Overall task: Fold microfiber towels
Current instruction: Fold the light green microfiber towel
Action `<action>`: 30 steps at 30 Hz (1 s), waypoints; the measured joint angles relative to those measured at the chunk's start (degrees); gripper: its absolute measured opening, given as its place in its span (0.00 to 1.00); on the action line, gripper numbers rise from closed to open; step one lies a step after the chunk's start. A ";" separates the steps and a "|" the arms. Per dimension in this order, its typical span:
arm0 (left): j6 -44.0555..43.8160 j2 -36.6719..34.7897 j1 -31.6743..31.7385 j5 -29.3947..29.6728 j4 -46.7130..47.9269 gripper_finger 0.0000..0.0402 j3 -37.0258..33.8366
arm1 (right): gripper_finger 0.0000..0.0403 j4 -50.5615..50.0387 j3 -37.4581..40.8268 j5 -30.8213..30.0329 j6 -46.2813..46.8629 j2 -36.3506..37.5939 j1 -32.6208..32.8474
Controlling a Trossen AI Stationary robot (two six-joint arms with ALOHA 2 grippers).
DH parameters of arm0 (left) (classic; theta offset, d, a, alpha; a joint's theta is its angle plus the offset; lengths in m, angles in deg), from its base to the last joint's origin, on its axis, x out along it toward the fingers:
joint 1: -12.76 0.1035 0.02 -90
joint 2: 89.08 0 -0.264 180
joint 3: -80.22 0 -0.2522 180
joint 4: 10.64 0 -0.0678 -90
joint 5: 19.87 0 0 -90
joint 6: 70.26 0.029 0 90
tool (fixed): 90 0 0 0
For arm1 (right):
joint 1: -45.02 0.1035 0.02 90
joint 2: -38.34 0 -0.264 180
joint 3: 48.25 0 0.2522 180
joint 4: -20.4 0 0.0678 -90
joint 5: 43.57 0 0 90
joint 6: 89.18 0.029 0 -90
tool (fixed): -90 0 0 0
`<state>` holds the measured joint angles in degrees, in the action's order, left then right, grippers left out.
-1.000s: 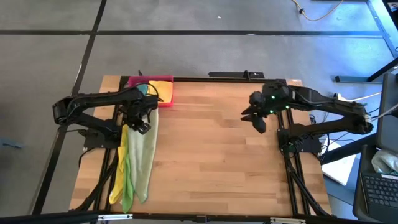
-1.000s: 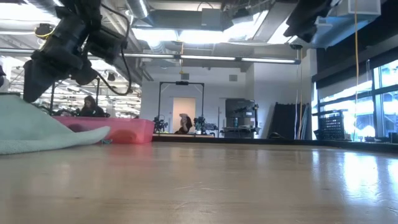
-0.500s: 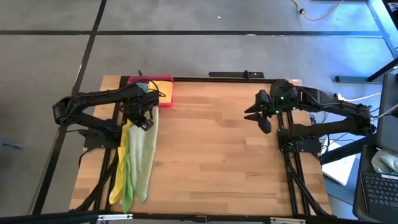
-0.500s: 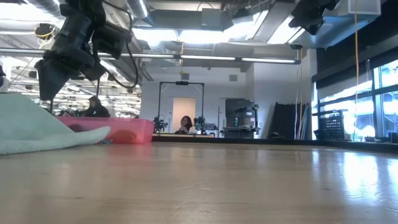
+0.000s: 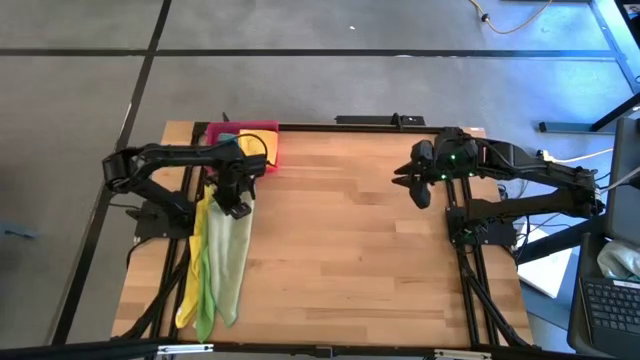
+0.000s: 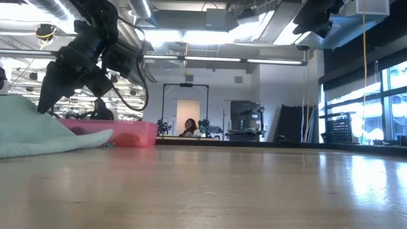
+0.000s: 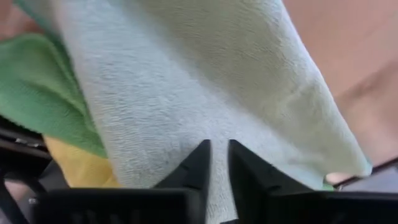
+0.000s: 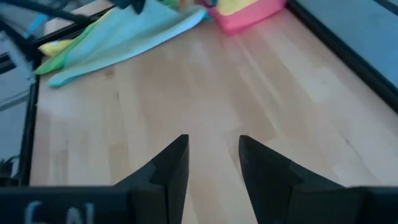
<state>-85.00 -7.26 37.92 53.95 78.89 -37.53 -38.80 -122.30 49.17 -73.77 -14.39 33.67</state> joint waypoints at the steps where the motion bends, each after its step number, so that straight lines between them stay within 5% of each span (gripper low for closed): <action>1: 0.16 0.00 -0.22 -0.44 -0.04 0.04 0.00 | 0.36 0.10 0.00 -0.65 0.53 0.00 0.00; 13: 1.16 -0.17 -4.77 -0.93 -0.26 0.00 11.91 | 0.36 0.80 0.00 -7.69 13.51 -0.22 0.00; 19: 5.37 -0.22 -6.42 6.90 6.63 0.00 15.54 | 0.36 4.18 0.00 -7.70 18.92 -0.24 0.01; 30: 12.05 -4.12 -5.27 12.79 9.08 0.19 14.56 | 0.36 5.43 -0.02 -2.63 16.13 -3.05 0.07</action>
<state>-72.95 -11.38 32.65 66.74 87.97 -22.97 -33.38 -122.32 46.55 -57.64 -17.44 33.73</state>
